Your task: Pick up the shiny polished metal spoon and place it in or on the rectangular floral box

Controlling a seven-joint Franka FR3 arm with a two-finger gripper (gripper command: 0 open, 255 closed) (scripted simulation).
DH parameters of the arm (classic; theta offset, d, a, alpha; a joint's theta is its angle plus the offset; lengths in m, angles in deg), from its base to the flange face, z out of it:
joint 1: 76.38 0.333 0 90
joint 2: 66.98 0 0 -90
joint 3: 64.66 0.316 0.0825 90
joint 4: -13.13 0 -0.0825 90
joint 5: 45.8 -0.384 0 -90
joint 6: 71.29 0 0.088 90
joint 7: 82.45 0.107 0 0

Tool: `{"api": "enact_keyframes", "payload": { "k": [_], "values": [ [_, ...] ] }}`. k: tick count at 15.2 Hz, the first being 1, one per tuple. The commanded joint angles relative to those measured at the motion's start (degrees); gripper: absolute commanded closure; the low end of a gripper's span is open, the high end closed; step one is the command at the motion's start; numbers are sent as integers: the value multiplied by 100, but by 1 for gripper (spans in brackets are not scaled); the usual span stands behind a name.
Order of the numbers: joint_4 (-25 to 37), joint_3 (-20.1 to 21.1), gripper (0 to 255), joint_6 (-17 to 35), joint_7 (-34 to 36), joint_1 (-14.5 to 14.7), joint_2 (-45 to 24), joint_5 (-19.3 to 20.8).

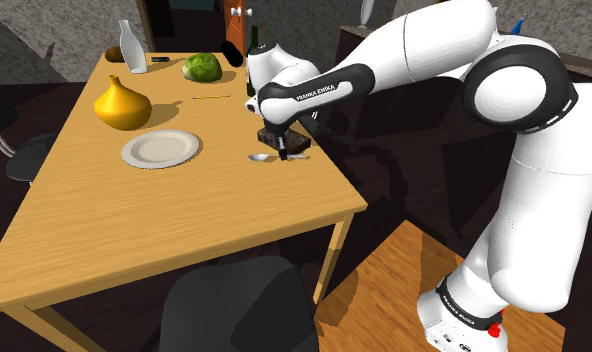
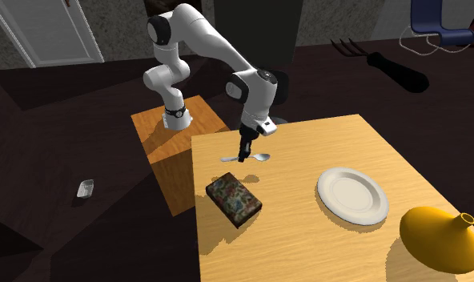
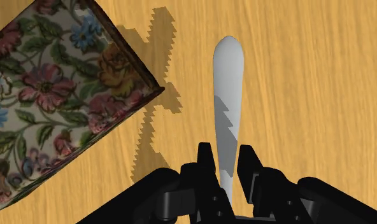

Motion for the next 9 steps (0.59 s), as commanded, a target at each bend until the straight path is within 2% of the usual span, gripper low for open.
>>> {"api": "enact_keyframes", "payload": {
  "k": [1, 9],
  "values": [
    [84, 4, 255, -138, -35, 2, 55, -17],
    [457, 18, 255, -670, -167, 11, 228, -71]
  ]
}}
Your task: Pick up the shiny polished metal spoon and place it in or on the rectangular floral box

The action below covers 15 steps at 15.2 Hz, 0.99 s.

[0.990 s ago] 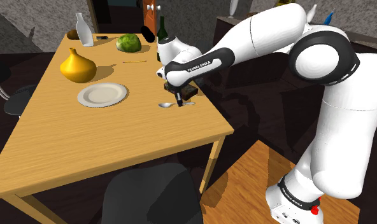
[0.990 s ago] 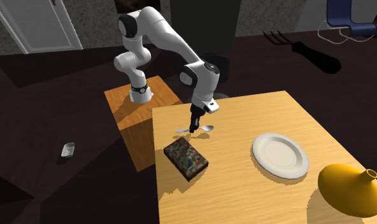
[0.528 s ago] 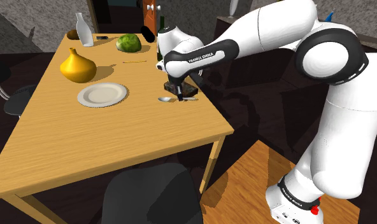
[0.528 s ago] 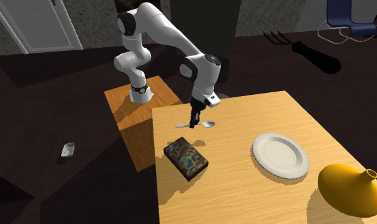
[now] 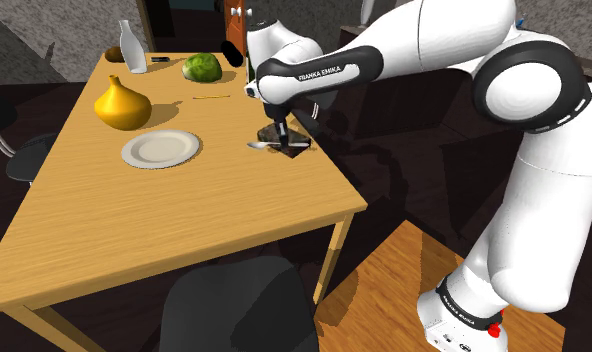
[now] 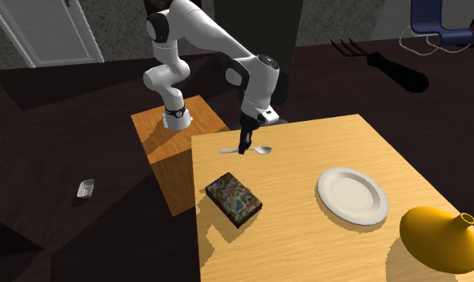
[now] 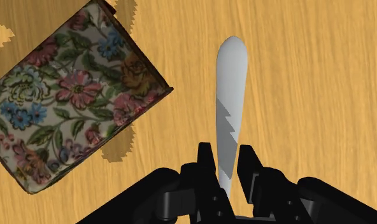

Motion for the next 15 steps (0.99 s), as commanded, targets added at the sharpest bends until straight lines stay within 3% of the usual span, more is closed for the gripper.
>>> {"api": "enact_keyframes", "payload": {
  "k": [1, 6, 15],
  "values": [
    [107, 3, 255, -147, -37, 3, 41, -12],
    [471, -33, 255, -399, -204, -56, -38, -33],
    [2800, -307, 255, -1013, -1245, -647, -1516, -149]
  ]
}}
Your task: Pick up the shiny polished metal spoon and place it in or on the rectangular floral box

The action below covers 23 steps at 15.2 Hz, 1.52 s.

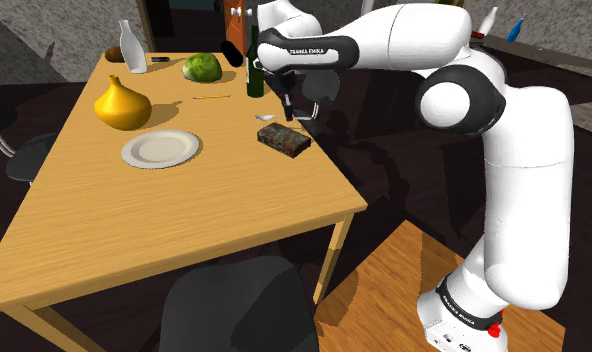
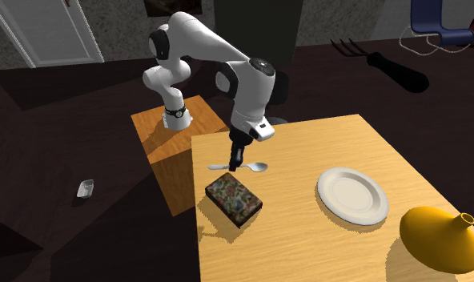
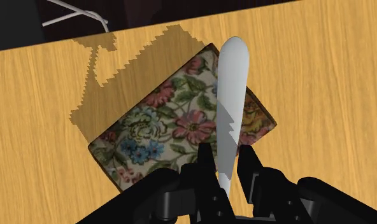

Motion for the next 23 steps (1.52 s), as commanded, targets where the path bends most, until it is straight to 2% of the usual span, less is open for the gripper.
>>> {"api": "enact_keyframes", "payload": {
  "k": [1, 3, 18, 23],
  "values": [
    [668, -47, 255, -205, -241, -140, -410, -37],
    [1777, -96, 255, -598, -528, -302, -1067, -91],
    [476, -83, 255, 580, -258, -321, -973, -37],
    [433, -83, 255, 630, -247, -322, -981, -35]
  ]
}}
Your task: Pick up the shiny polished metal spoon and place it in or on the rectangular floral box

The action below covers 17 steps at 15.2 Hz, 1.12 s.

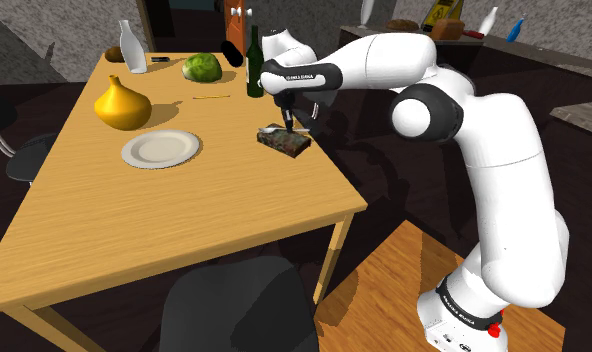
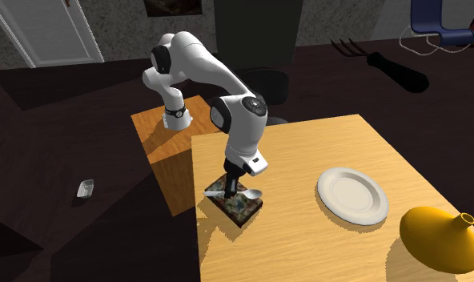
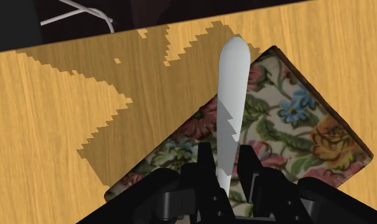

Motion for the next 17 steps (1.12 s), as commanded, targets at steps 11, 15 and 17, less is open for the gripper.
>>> {"api": "enact_keyframes", "payload": {
  "k": [11, 15, 17],
  "values": [
    [338, 10, 0, -359, -27, 51, 17, -14],
    [716, 16, 0, -713, -59, 98, -10, -27],
    [719, 16, 0, -714, -59, 98, -12, -27]
  ]
}}
